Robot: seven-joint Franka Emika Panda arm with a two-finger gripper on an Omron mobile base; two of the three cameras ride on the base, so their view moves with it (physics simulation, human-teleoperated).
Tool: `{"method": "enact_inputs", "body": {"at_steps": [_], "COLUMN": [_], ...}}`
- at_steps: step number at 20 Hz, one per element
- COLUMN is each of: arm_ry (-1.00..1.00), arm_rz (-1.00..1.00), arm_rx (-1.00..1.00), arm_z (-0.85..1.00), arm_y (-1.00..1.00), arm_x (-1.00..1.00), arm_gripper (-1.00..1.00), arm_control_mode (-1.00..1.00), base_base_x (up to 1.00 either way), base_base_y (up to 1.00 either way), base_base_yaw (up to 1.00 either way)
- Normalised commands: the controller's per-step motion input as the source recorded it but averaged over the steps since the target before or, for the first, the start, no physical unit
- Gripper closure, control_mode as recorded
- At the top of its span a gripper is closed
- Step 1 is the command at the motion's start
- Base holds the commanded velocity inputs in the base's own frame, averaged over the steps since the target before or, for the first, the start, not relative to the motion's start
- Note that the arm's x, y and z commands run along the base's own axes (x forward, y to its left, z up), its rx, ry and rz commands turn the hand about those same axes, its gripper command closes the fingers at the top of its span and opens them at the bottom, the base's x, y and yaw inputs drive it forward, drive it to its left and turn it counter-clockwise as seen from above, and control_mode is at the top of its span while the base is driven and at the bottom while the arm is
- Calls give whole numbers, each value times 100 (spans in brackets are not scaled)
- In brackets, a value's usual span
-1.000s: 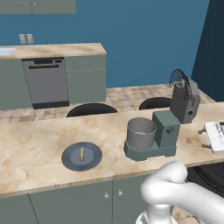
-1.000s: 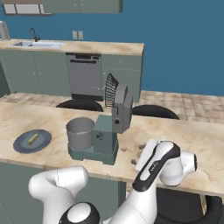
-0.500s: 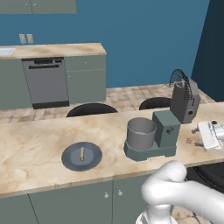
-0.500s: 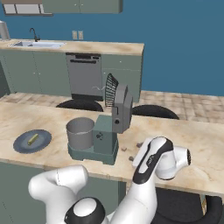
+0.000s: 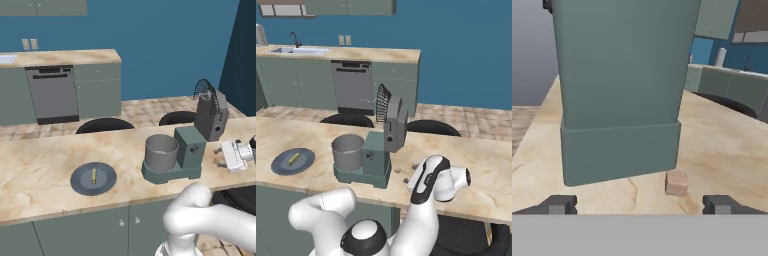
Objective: Add butter and sugar cubes to the stand mixer bowl and then turn on the stand mixer to begin making frosting.
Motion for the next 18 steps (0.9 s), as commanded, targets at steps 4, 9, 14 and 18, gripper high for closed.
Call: {"method": "enact_inputs", "body": {"at_steps": [4,9,14,18], "arm_ry": [3,4,6,8], "arm_rz": [-3,-5,-5,-5], "arm_rx": [0,0,0,0], "arm_z": [-28,-23,-15,-23], "arm_y": [-5,-16,-16,-14], "arm_x": [23,27,31,25], "arm_gripper": [-100,-100,-100,-100], "arm_control_mode": [-100,-100,-100,-100], "base_base_x": [0,0,0,0], "base_base_y": [0,0,0,0], "base_base_yaw": [0,0,0,0]}}
